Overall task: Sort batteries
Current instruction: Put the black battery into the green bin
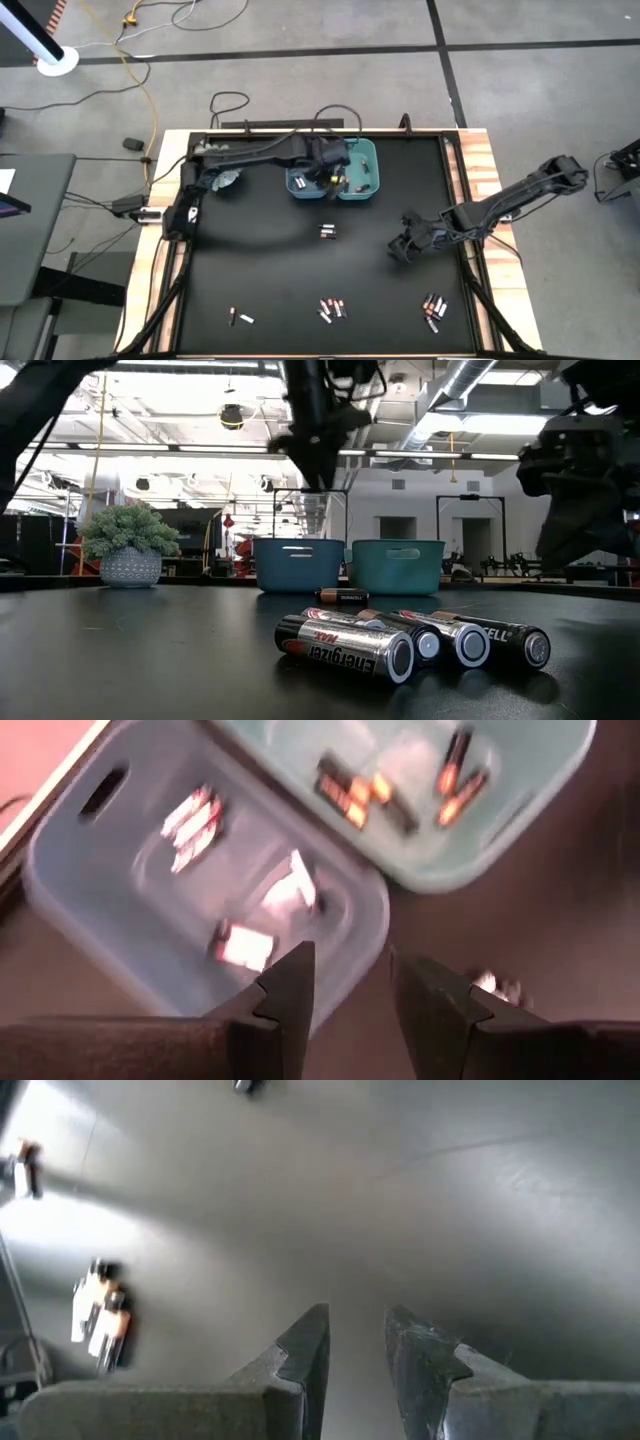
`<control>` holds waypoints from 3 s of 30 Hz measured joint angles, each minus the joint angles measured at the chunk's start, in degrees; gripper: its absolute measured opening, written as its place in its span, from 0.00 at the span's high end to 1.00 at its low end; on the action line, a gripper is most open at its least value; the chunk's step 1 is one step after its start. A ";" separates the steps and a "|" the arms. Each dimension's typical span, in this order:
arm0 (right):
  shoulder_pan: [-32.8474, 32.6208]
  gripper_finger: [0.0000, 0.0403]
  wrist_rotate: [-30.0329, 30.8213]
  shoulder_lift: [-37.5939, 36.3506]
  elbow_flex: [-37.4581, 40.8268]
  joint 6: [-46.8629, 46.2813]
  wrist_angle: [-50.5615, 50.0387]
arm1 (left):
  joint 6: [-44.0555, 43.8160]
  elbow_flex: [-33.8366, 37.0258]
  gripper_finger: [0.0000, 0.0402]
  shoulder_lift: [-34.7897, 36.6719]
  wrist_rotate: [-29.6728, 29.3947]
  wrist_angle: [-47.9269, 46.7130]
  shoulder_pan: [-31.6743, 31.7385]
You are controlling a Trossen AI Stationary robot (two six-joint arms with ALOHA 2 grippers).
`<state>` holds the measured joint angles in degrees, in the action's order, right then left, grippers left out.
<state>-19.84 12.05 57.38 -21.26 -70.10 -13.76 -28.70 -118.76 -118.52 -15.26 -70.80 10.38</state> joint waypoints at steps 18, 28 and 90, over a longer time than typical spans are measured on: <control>-9.45 0.71 -0.04 -0.01 0.00 0.94 0.00 | -39.42 4.97 0.69 1.62 0.65 -19.23 -26.72; -10.55 0.71 -0.07 0.00 0.00 1.77 -0.15 | -65.19 13.45 0.69 1.57 16.58 -19.24 -39.19; -10.51 0.71 -0.09 -0.01 0.00 4.17 -0.59 | -99.15 58.49 0.89 13.66 22.66 30.00 -60.21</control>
<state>-30.35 11.97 57.37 -21.26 -65.93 -14.35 -127.85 -60.27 -104.86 7.40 -40.80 -49.82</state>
